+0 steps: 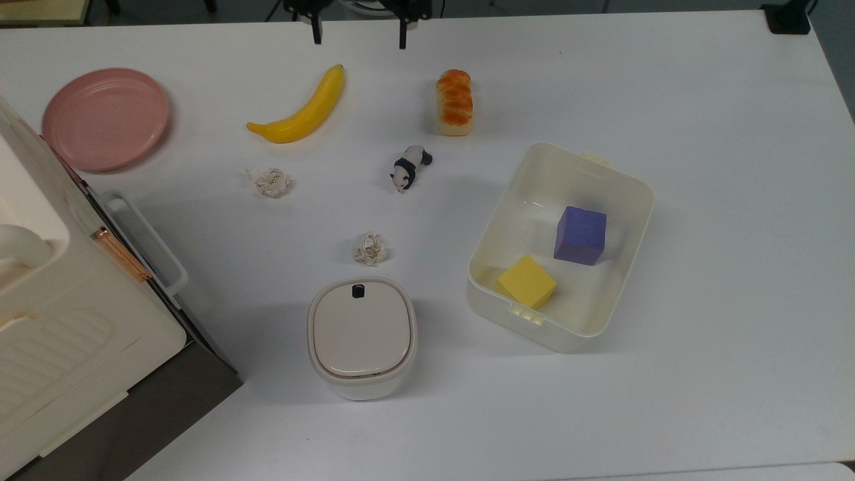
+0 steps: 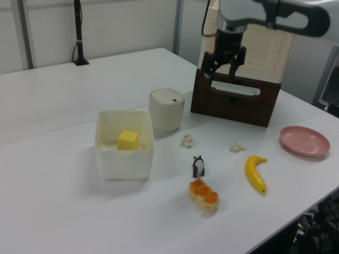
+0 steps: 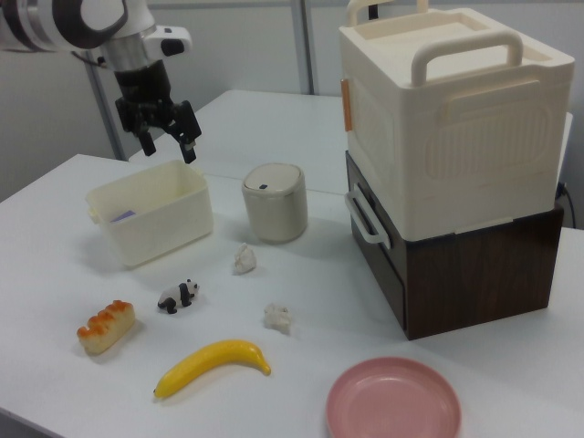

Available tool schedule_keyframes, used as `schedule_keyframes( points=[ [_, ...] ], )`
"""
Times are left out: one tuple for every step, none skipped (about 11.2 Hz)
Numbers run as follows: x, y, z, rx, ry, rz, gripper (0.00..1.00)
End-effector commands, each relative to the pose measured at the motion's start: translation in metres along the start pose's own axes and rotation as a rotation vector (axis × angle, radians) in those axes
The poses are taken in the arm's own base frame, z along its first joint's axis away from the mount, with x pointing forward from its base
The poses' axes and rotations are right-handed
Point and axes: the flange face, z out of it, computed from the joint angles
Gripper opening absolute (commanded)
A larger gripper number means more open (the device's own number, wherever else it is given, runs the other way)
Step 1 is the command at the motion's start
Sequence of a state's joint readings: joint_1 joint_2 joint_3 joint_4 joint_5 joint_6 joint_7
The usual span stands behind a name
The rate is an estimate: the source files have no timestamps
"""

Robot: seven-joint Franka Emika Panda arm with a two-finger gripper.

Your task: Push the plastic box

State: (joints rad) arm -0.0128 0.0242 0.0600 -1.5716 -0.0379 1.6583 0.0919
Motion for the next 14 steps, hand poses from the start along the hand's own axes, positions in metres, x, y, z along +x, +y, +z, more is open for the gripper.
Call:
schedule_keyframes(
  points=[
    [-0.007, 0.018, -0.015, 0.070, -0.034, 0.148, 1.00],
    [-0.007, 0.016, -0.013, 0.070, -0.036, 0.147, 1.00],
    [-0.008, 0.013, -0.012, 0.070, -0.040, 0.134, 1.00],
    [-0.006, 0.015, -0.012, 0.072, -0.036, 0.132, 1.00],
    [-0.005, 0.009, -0.009, 0.071, -0.040, 0.116, 1.00],
    [-0.005, 0.005, -0.007, 0.071, -0.040, 0.106, 1.00],
    [-0.003, 0.003, -0.004, 0.071, -0.040, 0.101, 1.00],
    [-0.001, 0.003, -0.004, 0.074, -0.026, 0.100, 1.00],
    [0.000, 0.003, -0.005, 0.087, -0.018, 0.082, 1.00],
    [0.000, 0.003, -0.004, 0.098, -0.017, 0.061, 1.00],
    [0.000, 0.004, -0.005, 0.107, -0.016, 0.059, 1.00],
    [0.000, 0.005, -0.005, 0.112, -0.015, 0.062, 1.00],
    [0.000, 0.005, -0.005, 0.113, -0.015, 0.061, 1.00],
    [0.000, 0.005, -0.005, 0.113, -0.015, 0.061, 1.00]
  ],
)
